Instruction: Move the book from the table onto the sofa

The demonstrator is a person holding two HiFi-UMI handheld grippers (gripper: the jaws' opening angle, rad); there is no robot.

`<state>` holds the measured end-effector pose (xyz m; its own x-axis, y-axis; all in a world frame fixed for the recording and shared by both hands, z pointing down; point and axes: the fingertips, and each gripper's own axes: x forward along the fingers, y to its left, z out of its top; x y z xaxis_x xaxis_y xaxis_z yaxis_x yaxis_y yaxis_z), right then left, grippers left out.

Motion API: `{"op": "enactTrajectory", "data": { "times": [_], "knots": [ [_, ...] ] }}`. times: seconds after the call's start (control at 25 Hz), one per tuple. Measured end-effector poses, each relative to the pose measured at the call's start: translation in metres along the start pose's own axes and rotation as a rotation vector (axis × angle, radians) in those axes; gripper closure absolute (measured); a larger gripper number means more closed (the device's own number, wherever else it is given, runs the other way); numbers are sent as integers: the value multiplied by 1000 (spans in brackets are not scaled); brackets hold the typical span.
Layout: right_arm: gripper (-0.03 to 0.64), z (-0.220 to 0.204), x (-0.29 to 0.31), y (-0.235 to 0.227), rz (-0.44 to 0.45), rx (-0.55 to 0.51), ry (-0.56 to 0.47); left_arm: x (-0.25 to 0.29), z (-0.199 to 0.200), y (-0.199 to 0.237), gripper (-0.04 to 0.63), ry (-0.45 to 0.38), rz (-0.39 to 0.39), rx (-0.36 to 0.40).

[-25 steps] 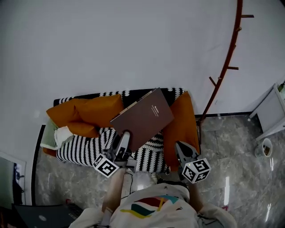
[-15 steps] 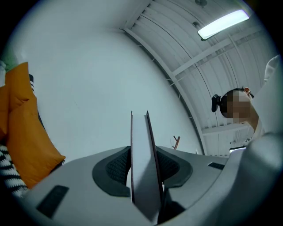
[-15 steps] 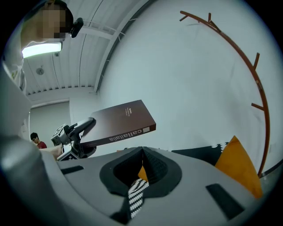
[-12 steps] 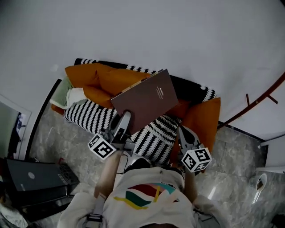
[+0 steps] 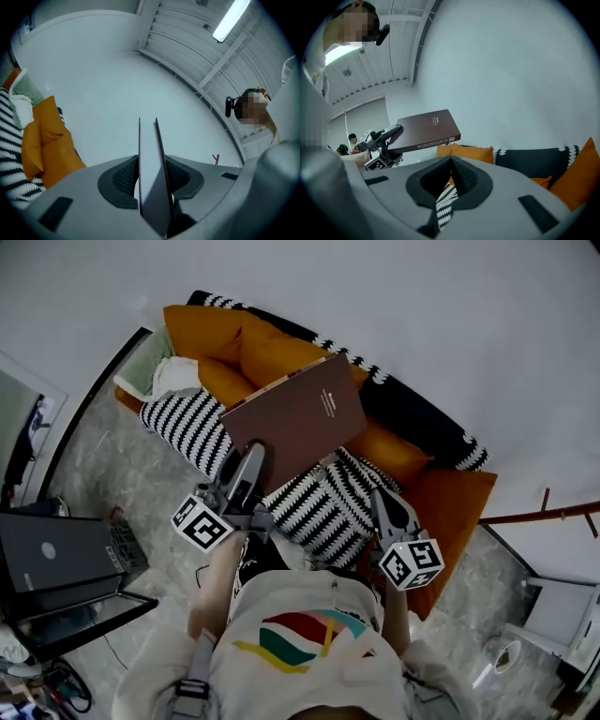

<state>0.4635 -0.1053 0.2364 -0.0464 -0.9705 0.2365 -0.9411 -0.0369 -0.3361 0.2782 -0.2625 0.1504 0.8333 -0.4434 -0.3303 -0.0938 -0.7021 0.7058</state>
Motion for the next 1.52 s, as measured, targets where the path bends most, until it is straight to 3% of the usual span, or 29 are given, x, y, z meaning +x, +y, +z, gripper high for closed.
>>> {"op": "enactTrajectory", "data": {
  "times": [0.2, 0.48, 0.72, 0.88, 1.08, 1.28, 1.4, 1.52],
  "knots": [
    [603, 7, 83, 23, 17, -21, 39, -3, 60, 60, 442, -11, 39, 60],
    [603, 8, 231, 113, 90, -48, 88, -24, 173, 161, 442, -5, 96, 173],
    [603, 0, 335, 195, 194, -71, 148, -56, 264, 240, 442, -5, 220, 320],
    [603, -9, 377, 228, 250, -104, 196, -81, 305, 289, 442, 8, 330, 421],
    [603, -25, 417, 236, 291, -122, 223, -102, 310, 350, 442, 44, 459, 500],
    [603, -76, 452, 230, 329, -145, 299, -119, 288, 416, 442, 101, 595, 606],
    [603, -109, 476, 228, 366, -149, 334, -125, 270, 457, 442, 164, 649, 709],
    [603, -141, 494, 227, 397, -159, 372, -131, 248, 493, 442, 256, 710, 868]
  ]
}}
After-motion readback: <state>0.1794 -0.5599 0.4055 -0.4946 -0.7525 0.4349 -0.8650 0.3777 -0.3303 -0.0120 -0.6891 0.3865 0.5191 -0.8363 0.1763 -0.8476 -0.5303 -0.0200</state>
